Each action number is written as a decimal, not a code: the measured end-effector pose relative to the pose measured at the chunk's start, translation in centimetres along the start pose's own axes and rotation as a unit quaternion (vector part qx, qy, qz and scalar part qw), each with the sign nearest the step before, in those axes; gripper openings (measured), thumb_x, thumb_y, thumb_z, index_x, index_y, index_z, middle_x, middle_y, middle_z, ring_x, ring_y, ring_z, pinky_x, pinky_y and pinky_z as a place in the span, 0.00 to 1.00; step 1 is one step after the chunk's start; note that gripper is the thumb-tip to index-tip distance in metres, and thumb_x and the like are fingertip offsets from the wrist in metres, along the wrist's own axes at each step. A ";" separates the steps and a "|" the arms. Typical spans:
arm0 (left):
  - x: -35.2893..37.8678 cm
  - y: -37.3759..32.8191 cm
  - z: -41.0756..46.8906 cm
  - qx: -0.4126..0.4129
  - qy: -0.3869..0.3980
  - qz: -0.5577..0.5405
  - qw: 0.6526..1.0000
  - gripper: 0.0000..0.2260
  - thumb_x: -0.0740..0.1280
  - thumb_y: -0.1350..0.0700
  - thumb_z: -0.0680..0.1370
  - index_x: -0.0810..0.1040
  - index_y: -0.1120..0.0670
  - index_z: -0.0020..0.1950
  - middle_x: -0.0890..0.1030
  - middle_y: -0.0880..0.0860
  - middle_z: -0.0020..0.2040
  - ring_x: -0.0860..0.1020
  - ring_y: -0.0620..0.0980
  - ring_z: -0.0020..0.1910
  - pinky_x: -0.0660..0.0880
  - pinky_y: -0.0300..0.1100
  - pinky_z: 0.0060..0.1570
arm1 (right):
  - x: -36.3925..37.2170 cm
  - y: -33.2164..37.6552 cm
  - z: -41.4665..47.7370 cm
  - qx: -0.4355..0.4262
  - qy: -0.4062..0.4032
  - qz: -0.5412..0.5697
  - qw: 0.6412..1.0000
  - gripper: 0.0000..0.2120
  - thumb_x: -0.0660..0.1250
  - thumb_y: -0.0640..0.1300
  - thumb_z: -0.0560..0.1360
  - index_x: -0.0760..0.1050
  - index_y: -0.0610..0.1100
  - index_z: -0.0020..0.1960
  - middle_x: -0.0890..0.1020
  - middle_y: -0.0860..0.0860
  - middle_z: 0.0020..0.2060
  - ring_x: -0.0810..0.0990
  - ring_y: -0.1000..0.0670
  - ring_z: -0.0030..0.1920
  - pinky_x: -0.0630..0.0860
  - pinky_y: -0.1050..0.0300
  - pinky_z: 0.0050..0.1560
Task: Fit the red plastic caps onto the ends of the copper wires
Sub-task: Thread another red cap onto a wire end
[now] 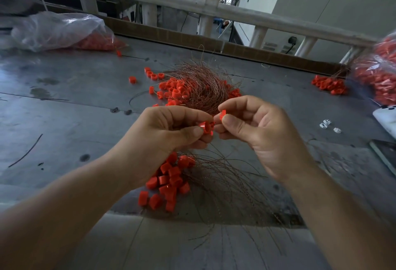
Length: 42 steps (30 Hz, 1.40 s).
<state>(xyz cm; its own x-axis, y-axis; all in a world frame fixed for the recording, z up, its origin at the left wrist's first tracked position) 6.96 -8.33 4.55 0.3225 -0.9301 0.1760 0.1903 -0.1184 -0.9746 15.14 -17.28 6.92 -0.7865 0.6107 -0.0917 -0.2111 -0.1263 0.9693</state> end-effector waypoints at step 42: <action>0.0 -0.7 -0.4 0.039 -0.018 0.120 0.992 0.09 0.68 0.59 0.62 0.80 0.54 0.41 0.84 0.52 0.36 0.82 0.44 0.33 0.76 0.30 0.35 | 2.0 3.0 -1.7 -0.191 -0.029 -0.313 0.930 0.09 0.72 0.41 0.64 0.82 0.40 0.44 0.79 0.58 0.37 0.79 0.59 0.42 0.74 0.73 0.41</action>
<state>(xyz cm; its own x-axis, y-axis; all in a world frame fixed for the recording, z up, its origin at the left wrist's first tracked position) 6.46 -8.34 5.20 0.4001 -0.9150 -0.0526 0.1757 0.1329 -0.9754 11.95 -17.82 9.29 -0.4094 0.6982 -0.5873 -0.8168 0.0063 0.5768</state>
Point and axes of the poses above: each hand's wrist, its own z-axis towards the middle knuckle, its own x-axis out of the palm, y = z × x, the point moved 9 cm from there along z, towards the middle knuckle
